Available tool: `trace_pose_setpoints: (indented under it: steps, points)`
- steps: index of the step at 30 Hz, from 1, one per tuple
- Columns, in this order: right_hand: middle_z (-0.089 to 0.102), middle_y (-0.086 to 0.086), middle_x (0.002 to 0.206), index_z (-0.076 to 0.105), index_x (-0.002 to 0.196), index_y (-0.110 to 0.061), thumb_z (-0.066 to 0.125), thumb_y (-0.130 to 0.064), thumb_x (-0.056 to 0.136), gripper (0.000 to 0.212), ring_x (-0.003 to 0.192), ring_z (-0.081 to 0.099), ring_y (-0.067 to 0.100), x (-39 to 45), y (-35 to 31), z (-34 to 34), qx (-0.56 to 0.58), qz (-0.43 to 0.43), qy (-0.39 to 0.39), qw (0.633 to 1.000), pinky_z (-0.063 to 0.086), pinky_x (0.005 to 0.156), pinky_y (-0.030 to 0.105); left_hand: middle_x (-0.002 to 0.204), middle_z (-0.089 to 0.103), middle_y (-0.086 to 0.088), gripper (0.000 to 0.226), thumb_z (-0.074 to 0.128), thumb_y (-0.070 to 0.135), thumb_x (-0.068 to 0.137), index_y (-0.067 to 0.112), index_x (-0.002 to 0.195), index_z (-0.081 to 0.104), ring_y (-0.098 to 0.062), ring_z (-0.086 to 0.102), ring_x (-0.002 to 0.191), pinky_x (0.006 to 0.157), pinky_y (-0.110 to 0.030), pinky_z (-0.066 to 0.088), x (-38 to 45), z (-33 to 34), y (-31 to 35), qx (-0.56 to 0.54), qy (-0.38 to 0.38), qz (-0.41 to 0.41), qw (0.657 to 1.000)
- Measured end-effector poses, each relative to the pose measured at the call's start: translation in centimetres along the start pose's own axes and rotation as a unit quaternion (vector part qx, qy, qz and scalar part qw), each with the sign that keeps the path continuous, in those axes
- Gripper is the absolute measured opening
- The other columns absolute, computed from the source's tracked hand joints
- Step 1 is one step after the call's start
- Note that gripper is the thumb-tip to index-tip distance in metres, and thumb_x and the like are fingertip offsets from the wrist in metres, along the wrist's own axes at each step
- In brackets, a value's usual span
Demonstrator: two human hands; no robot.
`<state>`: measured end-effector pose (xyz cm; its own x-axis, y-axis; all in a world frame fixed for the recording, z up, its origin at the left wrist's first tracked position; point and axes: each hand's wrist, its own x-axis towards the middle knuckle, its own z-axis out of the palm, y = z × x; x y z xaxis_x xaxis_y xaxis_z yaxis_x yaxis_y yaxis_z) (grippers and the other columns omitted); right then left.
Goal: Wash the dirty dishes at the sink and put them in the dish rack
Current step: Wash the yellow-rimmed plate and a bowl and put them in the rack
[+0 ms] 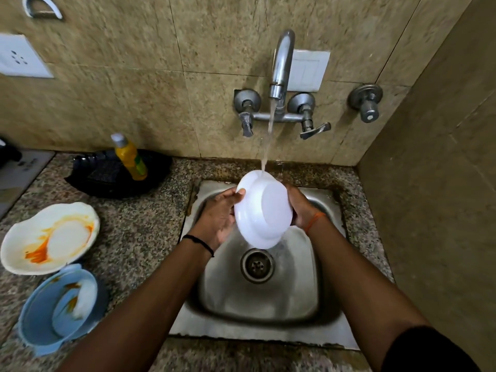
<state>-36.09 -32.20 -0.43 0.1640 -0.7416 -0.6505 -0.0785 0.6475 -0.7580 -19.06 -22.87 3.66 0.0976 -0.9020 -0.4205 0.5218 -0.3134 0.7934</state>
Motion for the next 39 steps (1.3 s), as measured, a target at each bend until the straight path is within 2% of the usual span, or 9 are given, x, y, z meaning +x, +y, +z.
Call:
trace_pose_setpoints:
  steps: [5,9,12,16,20,22,25,32,39]
  points:
    - [0.074,0.006,0.088,0.070,0.090,-0.016,0.063,-0.034,0.090,0.019,0.083,0.067,0.029,-0.9,0.6,-0.4,0.025,-0.087,-0.006,0.996,0.054,0.076,0.045,0.128,0.061,-0.016,0.021,0.052,0.018,0.096,0.018,0.114,0.063,-0.032,0.058,0.107,0.072,-0.032,0.049,1.3,-2.1,-0.9,0.064,0.153,-0.016,0.986]
    - [0.062,0.003,0.075,0.064,0.075,-0.014,0.066,-0.019,0.089,0.015,0.069,0.053,0.014,-3.0,-1.0,2.3,-0.082,-0.246,0.032,0.965,0.043,0.065,0.028,0.141,0.045,-0.012,0.052,0.039,0.057,0.095,0.027,0.137,0.042,-0.037,0.042,0.129,0.097,-0.061,0.036,0.8,-1.4,-1.8,0.071,0.111,-0.143,0.981]
    - [0.062,0.000,0.079,0.067,0.083,-0.010,0.067,-0.022,0.088,0.012,0.071,0.054,0.011,-4.5,-1.1,3.8,-0.182,-0.351,0.069,0.916,0.040,0.062,0.022,0.118,0.051,-0.012,0.074,0.038,0.074,0.085,0.019,0.134,0.041,-0.039,0.047,0.112,0.093,-0.068,0.039,0.8,-0.4,-1.6,-0.004,0.073,-0.181,0.981]
    - [0.074,0.001,0.101,0.070,0.109,-0.021,0.058,-0.037,0.092,0.026,0.091,0.067,0.019,-6.5,0.4,4.1,-0.385,-0.454,0.065,0.801,0.050,0.072,0.029,0.103,0.067,-0.019,0.099,0.032,0.085,0.075,0.005,0.128,0.053,-0.035,0.063,0.095,0.085,-0.056,0.051,0.8,0.9,-0.2,-0.051,-0.004,-0.178,0.983]
    - [0.072,0.005,0.113,0.067,0.121,-0.021,0.056,-0.017,0.092,0.031,0.102,0.067,0.023,-7.8,1.6,3.6,-0.454,-0.526,0.064,0.716,0.048,0.081,0.029,0.094,0.071,-0.023,0.080,0.035,0.068,0.090,-0.001,0.127,0.053,-0.033,0.070,0.083,0.073,-0.048,0.056,1.4,0.6,0.8,-0.083,-0.033,-0.160,0.983]
    - [0.068,0.002,0.122,0.061,0.129,-0.027,0.054,-0.014,0.092,0.040,0.110,0.065,0.022,-7.8,2.2,3.1,-0.493,-0.518,0.023,0.698,0.051,0.086,0.030,0.087,0.073,-0.018,0.058,0.046,0.049,0.095,0.002,0.130,0.051,-0.031,0.070,0.078,0.067,-0.046,0.055,1.4,0.4,0.4,-0.077,0.013,-0.140,0.987]
    - [0.057,-0.005,0.138,0.050,0.138,-0.034,0.043,-0.043,0.099,0.041,0.127,0.053,0.017,-8.1,2.1,2.9,-0.524,-0.431,-0.043,0.733,0.047,0.100,0.034,0.081,0.075,-0.010,0.046,0.041,0.045,0.099,0.007,0.120,0.057,-0.021,0.070,0.061,0.054,-0.032,0.055,0.7,0.3,0.1,-0.072,0.002,-0.101,0.992]
    - [0.005,0.016,0.161,0.010,0.155,-0.019,0.020,-0.066,0.094,0.078,0.150,0.001,0.027,-5.1,0.4,2.9,-0.678,-0.252,0.061,0.688,0.002,0.122,0.042,0.097,0.072,-0.008,0.043,0.045,0.052,0.095,0.016,0.115,0.060,-0.017,0.072,0.078,0.068,-0.036,0.060,0.7,0.7,-1.3,-0.001,0.005,-0.068,0.998]
    - [0.002,0.013,0.162,0.014,0.154,-0.017,0.031,-0.038,0.102,0.059,0.150,0.003,0.031,-4.5,-0.5,5.7,-0.677,-0.363,0.024,0.640,0.011,0.119,0.051,0.112,0.068,-0.010,0.039,0.049,0.042,0.096,0.015,0.123,0.056,-0.015,0.073,0.074,0.065,-0.034,0.061,0.3,0.0,-1.9,-0.023,0.022,-0.064,0.997]
